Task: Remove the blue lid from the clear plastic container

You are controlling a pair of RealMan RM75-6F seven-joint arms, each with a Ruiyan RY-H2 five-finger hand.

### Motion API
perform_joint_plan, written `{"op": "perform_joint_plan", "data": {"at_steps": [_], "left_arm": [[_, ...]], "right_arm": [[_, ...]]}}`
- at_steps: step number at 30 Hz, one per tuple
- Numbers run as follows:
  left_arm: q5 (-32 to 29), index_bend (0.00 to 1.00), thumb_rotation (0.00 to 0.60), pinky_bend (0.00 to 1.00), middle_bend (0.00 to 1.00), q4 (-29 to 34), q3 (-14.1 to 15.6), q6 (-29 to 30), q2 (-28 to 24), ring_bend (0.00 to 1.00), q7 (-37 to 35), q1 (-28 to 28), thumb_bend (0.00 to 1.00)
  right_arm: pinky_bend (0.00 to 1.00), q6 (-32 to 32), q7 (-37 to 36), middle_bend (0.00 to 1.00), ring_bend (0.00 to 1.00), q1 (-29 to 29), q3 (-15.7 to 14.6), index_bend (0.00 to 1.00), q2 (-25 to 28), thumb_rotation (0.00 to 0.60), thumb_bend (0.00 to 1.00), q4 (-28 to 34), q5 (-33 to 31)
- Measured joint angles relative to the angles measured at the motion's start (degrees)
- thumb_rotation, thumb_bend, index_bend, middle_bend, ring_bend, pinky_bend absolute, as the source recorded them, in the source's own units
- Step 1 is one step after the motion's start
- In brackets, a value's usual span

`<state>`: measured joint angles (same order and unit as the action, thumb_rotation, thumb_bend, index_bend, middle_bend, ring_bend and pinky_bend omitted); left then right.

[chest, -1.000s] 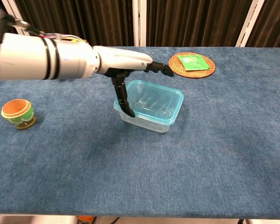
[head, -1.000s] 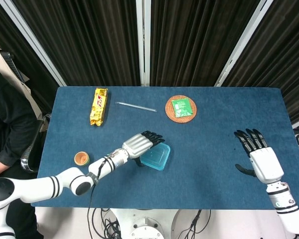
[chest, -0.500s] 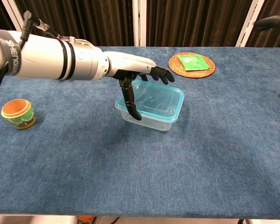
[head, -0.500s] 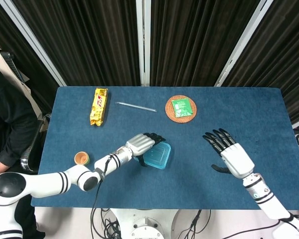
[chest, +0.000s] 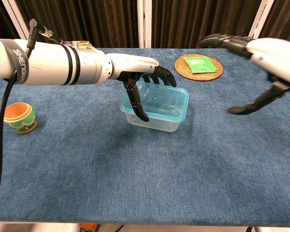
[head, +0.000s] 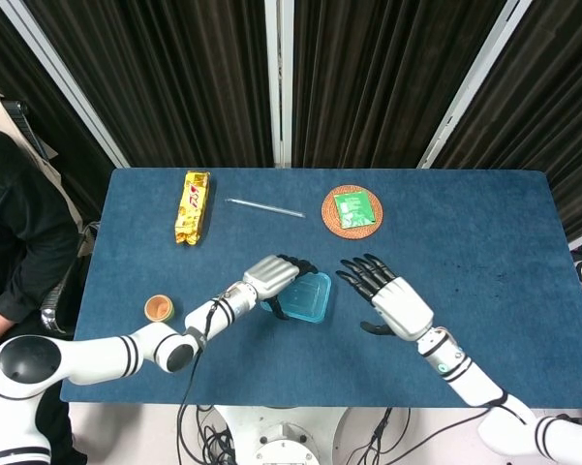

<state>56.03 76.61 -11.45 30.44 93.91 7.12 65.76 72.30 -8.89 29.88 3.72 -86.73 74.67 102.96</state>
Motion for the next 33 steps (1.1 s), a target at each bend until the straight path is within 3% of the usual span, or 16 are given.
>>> {"op": "perform_joint_plan", "data": {"at_steps": [17,33], "left_arm": [[-2.0,0.23,0.6,0.3,0.23,0.7,0.2,0.9,0.3,0.21,-1.5,0.5,0.0],[-1.3,0.23,0.6,0.3,0.22,0.3,0.1,0.0,0.4,0.21,-4.1,0.6,0.0]], "right_arm": [[0.0,7.5,-4.0,0.0,0.0,3.0,-1.2,0.0,-16.9,0.6,0.02,-20.3,1.8],[0.0,12.5,-7.1,0.0,0.0,3.7,-2.4,0.0,-24.5,0.6,0.02,-32.2,0.6]]}}
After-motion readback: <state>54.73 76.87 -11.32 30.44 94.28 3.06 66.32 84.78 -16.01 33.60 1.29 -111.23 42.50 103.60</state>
